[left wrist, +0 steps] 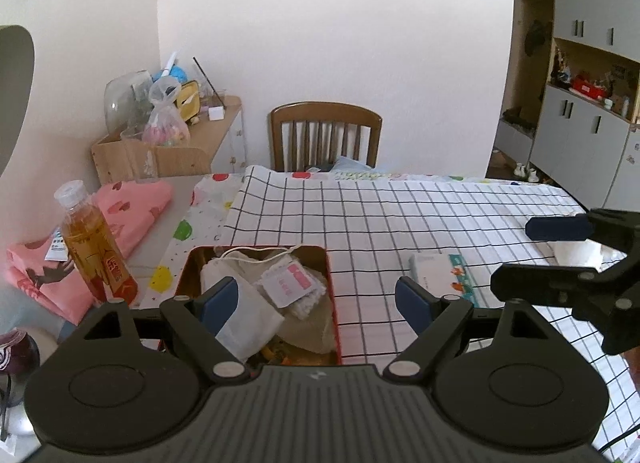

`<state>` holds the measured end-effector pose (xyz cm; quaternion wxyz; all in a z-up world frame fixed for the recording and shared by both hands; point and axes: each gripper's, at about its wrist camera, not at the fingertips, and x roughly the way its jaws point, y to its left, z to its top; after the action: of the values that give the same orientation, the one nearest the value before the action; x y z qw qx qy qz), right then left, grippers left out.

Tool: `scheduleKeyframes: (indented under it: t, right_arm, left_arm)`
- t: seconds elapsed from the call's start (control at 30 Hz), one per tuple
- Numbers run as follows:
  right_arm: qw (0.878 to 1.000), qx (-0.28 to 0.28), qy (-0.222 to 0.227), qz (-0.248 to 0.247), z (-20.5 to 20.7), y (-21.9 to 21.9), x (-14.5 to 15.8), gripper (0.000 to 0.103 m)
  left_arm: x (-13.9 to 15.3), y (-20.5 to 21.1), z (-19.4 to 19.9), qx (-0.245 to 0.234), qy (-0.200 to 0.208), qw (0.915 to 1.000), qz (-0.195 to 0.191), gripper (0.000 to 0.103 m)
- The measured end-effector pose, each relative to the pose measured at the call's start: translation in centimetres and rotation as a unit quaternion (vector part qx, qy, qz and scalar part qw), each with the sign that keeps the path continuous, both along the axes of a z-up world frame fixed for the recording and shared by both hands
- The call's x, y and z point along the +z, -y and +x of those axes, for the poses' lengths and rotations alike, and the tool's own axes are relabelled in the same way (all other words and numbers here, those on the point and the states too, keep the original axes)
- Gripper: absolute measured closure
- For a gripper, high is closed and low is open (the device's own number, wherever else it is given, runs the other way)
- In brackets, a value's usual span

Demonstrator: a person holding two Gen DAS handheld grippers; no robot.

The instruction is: Organize soft objects

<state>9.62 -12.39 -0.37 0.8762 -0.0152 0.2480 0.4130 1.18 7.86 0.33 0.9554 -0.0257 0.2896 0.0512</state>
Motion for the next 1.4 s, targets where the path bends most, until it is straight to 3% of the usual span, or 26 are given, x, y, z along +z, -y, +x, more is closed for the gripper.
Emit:
scheduleKeyframes:
  t: [0.2,0.73,1.0,1.4]
  right_arm:
    - [1.000,-0.018,0.004,0.004,-0.9,1.4,0.1,0.000]
    - [0.999,-0.051,0.007,0.015,-2.5,3.3,0.0,0.000]
    - [0.998,-0.065,0.014,0.019,-2.8,3.6,0.2,0.000]
    - [0.996,-0.084,0.019,0.022,-3.2,3.5,0.2,0.000]
  left_arm:
    - [0.3,1.3,-0.5,-0.008,0.011,0.9999,0.003,0.002]
    - [1.0,3.7,-1.7,-0.023,0.035,0.9983,0.041,0.002]
    - [1.2,3.7,-1.9,-0.035,0.042,0.9984,0.009,0.002]
    - [1.3,3.3,-2.0,-0.033,0.051,0.9982,0.000,0.002]
